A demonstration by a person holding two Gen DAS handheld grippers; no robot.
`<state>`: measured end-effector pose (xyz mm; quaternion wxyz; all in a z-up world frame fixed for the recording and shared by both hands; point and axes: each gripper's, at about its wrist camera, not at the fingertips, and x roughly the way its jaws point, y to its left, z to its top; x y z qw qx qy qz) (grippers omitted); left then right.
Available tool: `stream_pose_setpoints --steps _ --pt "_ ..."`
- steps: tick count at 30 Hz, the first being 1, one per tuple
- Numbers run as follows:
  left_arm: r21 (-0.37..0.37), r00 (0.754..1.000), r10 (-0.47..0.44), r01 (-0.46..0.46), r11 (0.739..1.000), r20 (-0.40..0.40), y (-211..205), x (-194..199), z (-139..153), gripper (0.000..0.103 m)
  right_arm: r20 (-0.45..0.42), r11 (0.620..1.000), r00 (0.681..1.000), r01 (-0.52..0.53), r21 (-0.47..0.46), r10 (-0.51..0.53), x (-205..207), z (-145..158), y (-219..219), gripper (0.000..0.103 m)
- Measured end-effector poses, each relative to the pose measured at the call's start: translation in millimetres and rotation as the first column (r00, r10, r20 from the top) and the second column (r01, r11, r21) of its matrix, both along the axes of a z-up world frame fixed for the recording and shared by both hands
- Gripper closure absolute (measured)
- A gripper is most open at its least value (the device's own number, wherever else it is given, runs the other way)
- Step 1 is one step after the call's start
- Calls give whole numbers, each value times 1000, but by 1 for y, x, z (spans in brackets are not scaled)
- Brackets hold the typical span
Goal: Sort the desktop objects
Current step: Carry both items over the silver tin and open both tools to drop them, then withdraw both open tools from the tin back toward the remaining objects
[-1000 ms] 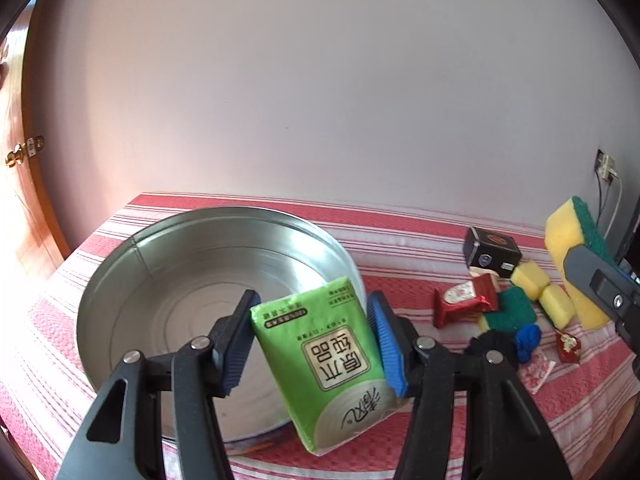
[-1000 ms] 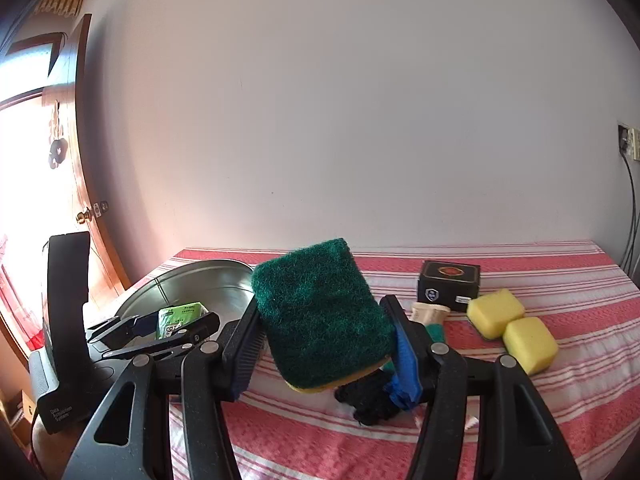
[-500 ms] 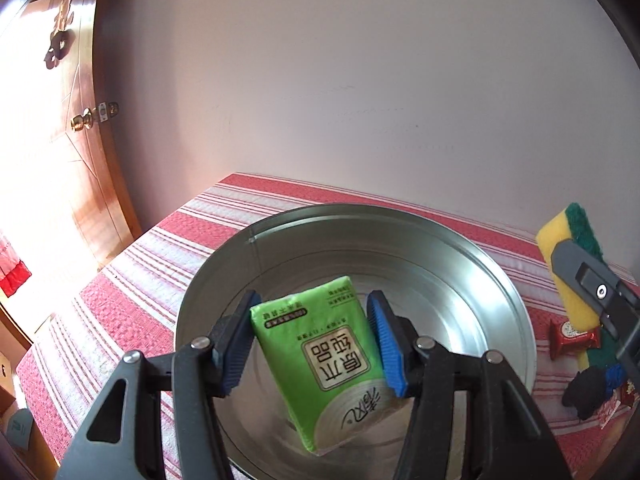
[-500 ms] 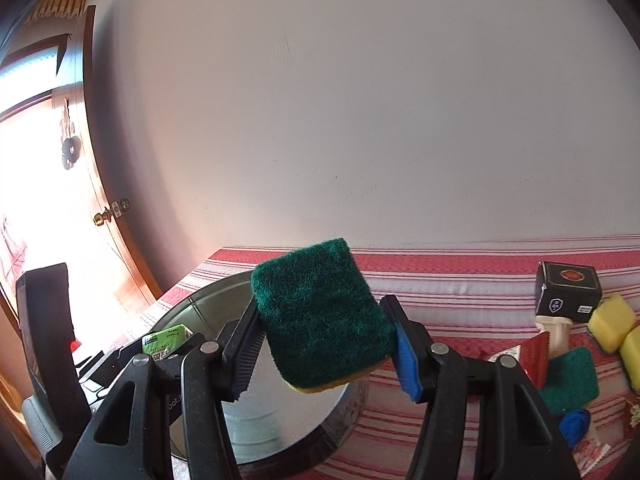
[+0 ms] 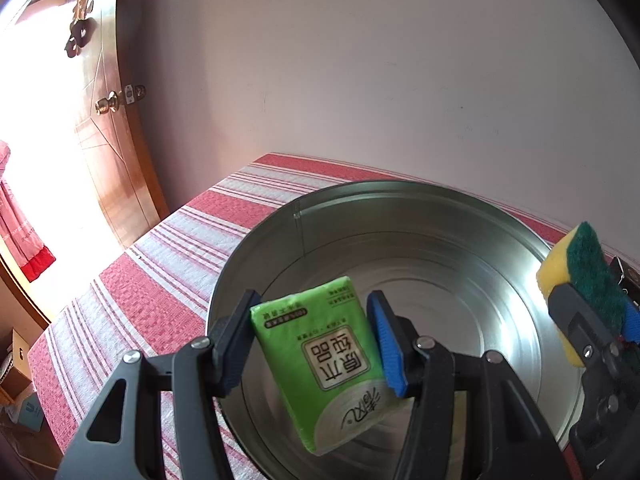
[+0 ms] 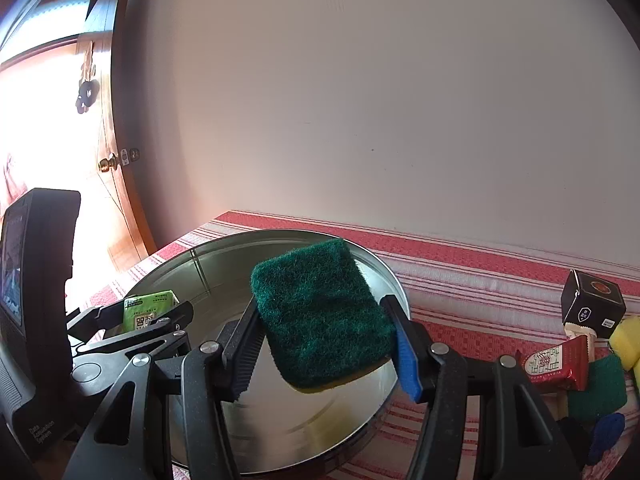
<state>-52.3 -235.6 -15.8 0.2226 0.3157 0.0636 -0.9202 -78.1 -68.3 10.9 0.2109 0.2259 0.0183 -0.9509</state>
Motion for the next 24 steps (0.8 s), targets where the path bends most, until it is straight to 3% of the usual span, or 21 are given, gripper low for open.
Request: stream_pose_setpoints --steps 7,10,15,17,21,24 --pt "-19 999 37 -37 999 10 -2 2 -3 48 6 1000 1000 -6 29 6 -4 -8 -4 43" --pt "-63 999 45 -43 997 22 3 2 -5 48 13 999 1000 -8 38 7 -7 -13 -4 43" --pt "-56 999 46 -45 997 4 6 4 -5 45 15 1000 1000 -7 23 7 -8 -17 -2 33" --pt "-46 999 32 -32 998 -11 7 5 -5 38 10 1000 1000 1 25 -1 -8 -17 -4 26" --pt "-67 1000 -2 1 998 -22 15 5 -7 24 0 999 1000 28 18 -28 -8 -17 -2 25" --pt "-82 998 -17 12 997 -67 22 10 -1 0 -15 997 997 76 2 -76 -6 -15 6 25"
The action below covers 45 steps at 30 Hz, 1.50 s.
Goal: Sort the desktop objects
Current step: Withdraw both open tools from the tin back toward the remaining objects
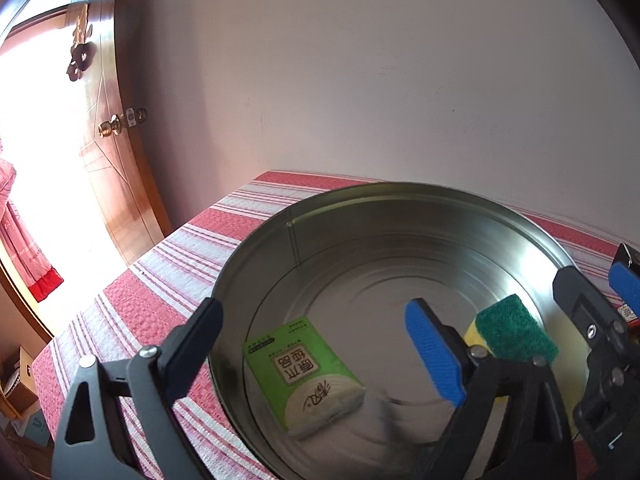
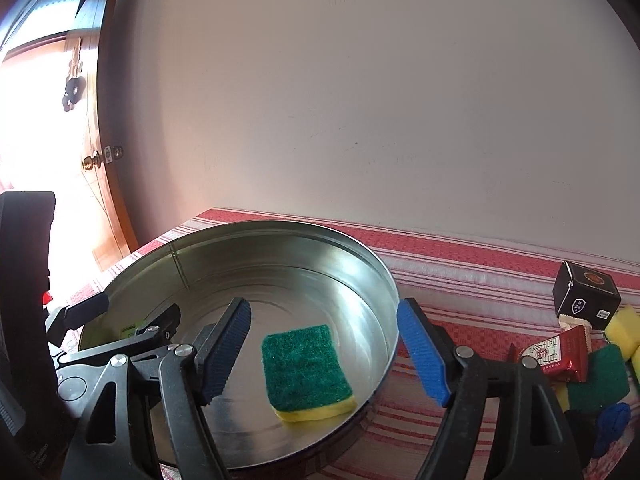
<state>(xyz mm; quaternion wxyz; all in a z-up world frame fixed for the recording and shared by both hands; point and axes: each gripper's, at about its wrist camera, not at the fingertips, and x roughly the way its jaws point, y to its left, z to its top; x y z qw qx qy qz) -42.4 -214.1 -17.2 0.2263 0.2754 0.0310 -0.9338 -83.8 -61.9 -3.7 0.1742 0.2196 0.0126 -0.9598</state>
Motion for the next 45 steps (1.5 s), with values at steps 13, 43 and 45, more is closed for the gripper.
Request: stream_pose_setpoints --steps 13,43,45 --pt "82 980 189 -184 980 -61 -23 17 3 1 -157 985 976 132 -108 -148 24 21 29 10" --pt "10 980 160 -160 987 -119 8 43 12 1 -335 968 913 252 18 -232 53 23 40 5" --pt "13 982 149 -149 989 -116 10 44 12 1 -319 968 919 250 11 -234 52 23 46 5"
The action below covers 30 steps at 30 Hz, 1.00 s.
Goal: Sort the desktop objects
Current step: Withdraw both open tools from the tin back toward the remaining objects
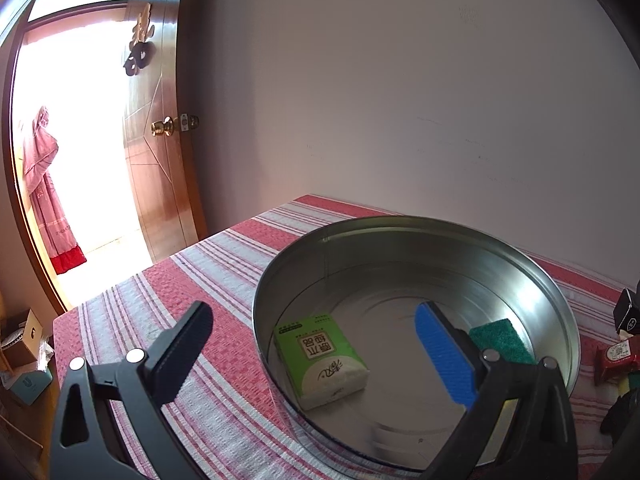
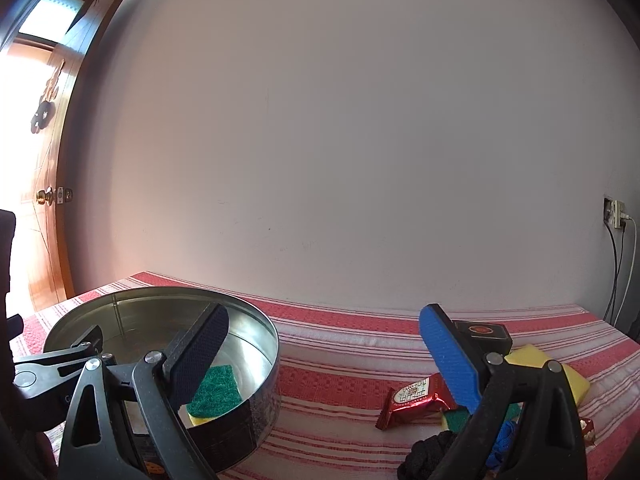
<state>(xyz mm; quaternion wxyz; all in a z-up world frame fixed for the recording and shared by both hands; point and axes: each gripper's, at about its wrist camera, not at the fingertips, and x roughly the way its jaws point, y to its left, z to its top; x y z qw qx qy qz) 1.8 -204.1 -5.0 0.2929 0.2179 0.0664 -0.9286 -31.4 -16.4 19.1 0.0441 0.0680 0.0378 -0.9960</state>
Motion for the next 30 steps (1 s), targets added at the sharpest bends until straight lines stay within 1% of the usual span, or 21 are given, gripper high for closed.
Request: stream_pose_setpoints --steps 5,9,14,18,20,23,26,28,30 --pt "-16 1000 -20 20 1000 4 9 2 2 1 29 999 1000 12 -40 -11 2 -1 21 5" --pt "-22 999 -51 51 998 11 18 4 2 1 24 998 998 52 -21 -52 8 -1 39 5" --pt "-27 990 -142 142 989 8 43 9 3 1 -9 993 994 113 19 -113 18 2 77 5" --pt "-39 973 -228 229 973 20 72 10 4 1 -37 987 987 158 28 -157 24 8 121 5" --pt "-36 958 -286 287 957 32 88 9 5 1 -47 983 983 181 40 -179 28 10 137 5" --pt "-16 920 -388 389 921 51 114 6 5 1 -59 971 971 236 45 -233 31 13 160 5" --pt "9 874 -479 480 877 79 140 1 5 1 -58 959 958 282 25 -281 32 12 183 5" --pt "23 836 -539 540 841 107 158 -3 3 1 -55 952 950 307 2 -306 34 12 195 5" --pt "23 805 -580 582 813 128 177 -6 1 1 -54 942 941 334 -21 -335 34 13 204 5"
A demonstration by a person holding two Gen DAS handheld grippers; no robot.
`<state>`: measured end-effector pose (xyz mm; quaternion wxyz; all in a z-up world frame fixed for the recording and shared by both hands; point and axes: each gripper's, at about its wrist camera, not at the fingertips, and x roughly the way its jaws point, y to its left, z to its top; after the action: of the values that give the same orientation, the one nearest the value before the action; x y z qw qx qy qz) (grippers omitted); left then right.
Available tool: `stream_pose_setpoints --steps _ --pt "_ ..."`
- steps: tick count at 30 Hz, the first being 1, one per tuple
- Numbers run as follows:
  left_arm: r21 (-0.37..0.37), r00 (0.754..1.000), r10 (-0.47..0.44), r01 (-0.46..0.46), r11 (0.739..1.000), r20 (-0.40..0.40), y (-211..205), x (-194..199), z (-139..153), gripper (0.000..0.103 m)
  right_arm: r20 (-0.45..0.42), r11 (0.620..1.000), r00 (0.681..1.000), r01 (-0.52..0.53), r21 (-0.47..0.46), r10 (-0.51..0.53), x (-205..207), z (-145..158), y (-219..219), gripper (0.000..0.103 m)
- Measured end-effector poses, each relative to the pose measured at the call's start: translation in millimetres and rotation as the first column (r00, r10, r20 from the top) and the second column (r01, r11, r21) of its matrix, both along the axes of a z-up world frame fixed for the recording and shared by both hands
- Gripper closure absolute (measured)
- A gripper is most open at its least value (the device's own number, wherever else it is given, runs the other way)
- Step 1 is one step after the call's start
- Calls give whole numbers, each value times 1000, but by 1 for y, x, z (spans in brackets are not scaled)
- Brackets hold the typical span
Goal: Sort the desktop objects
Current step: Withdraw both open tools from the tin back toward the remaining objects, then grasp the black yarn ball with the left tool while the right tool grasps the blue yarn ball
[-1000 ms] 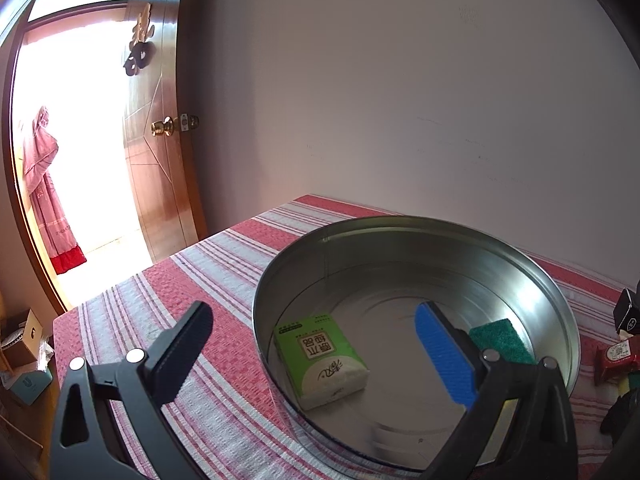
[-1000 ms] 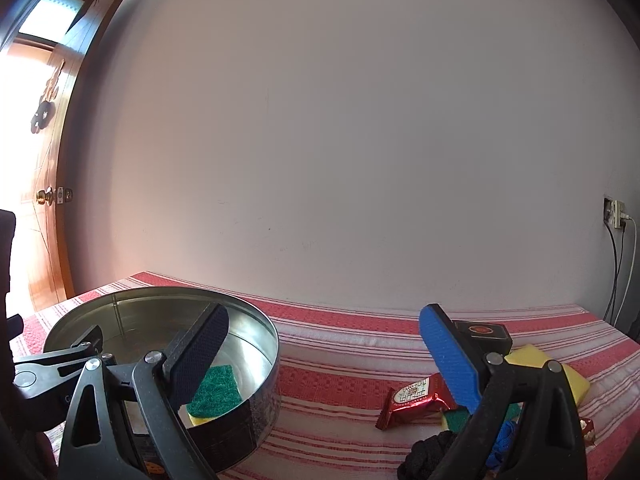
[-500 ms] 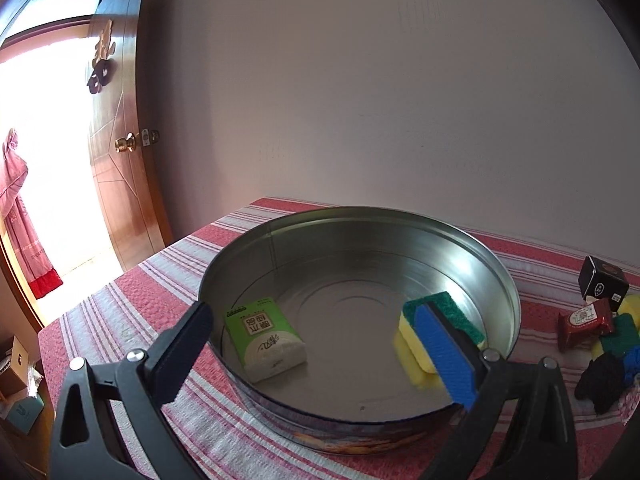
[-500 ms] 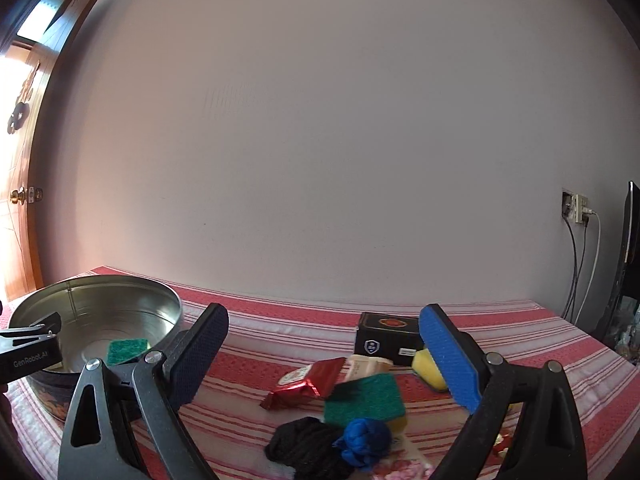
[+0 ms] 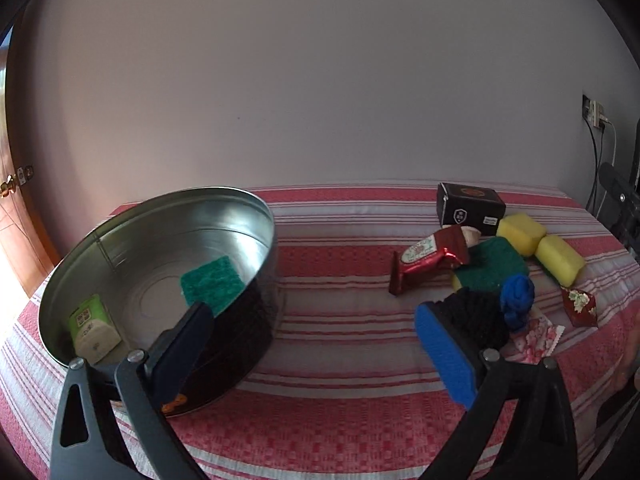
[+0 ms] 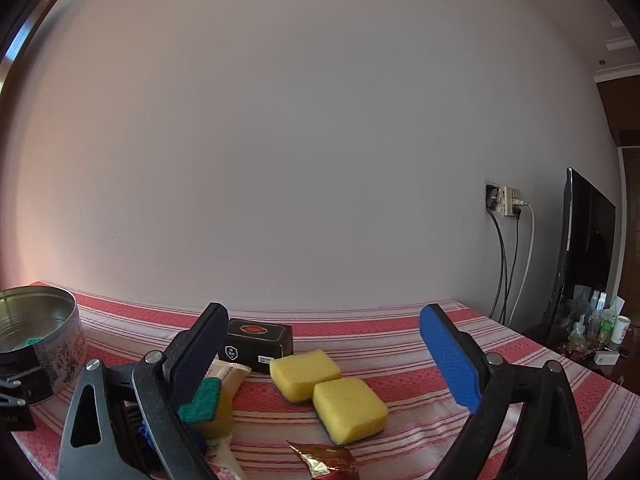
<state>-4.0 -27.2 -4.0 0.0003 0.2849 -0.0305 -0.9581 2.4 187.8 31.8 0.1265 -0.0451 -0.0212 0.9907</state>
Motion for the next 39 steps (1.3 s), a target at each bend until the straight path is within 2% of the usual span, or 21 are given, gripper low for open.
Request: stream_pose_setpoints --steps 5,9,15,18,20,22,24,26,27,28,30,33,37,39 --pt "-16 992 -109 110 994 58 41 -13 -7 1 2 999 1000 29 -38 -29 -3 -2 14 5" --pt "-13 981 -155 158 987 120 59 -31 -12 1 -6 999 1000 27 -42 -27 0 -1 16 5" --pt "7 954 -214 218 976 210 82 -46 -23 1 -4 996 999 36 -84 -37 -1 -1 26 5" --pt "44 936 -250 247 968 246 86 -49 -28 1 9 992 999 39 -116 -39 -2 -2 32 5" --pt "90 926 -271 256 962 263 84 -51 -30 7 16 990 999 38 -134 -36 -3 -3 35 5" --pt "161 909 -306 270 949 284 81 -54 -33 18 21 988 999 36 -148 -33 -4 -3 37 5" --pt "221 892 -338 279 934 301 80 -57 -38 24 26 988 999 34 -154 -30 -5 -3 37 5" --pt "242 892 -347 282 928 290 81 -56 -37 35 30 987 999 34 -155 -30 -6 -3 37 5" --pt "265 884 -373 302 915 281 81 -55 -36 50 32 987 999 34 -155 -29 -6 -3 37 5" --pt "281 879 -390 316 906 272 82 -54 -36 55 35 987 999 34 -155 -29 -7 -4 37 5" --pt "271 889 -370 298 915 269 80 -52 -34 55 44 987 999 34 -157 -27 -8 -5 37 5" --pt "319 901 -350 263 910 255 67 -53 -33 55 72 983 997 20 -183 -7 -12 -7 40 5" --pt "430 915 -344 229 873 210 44 -54 -33 56 86 977 996 -8 -215 27 -14 -9 43 5" --pt "458 924 -342 232 858 172 37 -51 -30 56 95 975 994 -29 -220 51 -16 -10 42 5"
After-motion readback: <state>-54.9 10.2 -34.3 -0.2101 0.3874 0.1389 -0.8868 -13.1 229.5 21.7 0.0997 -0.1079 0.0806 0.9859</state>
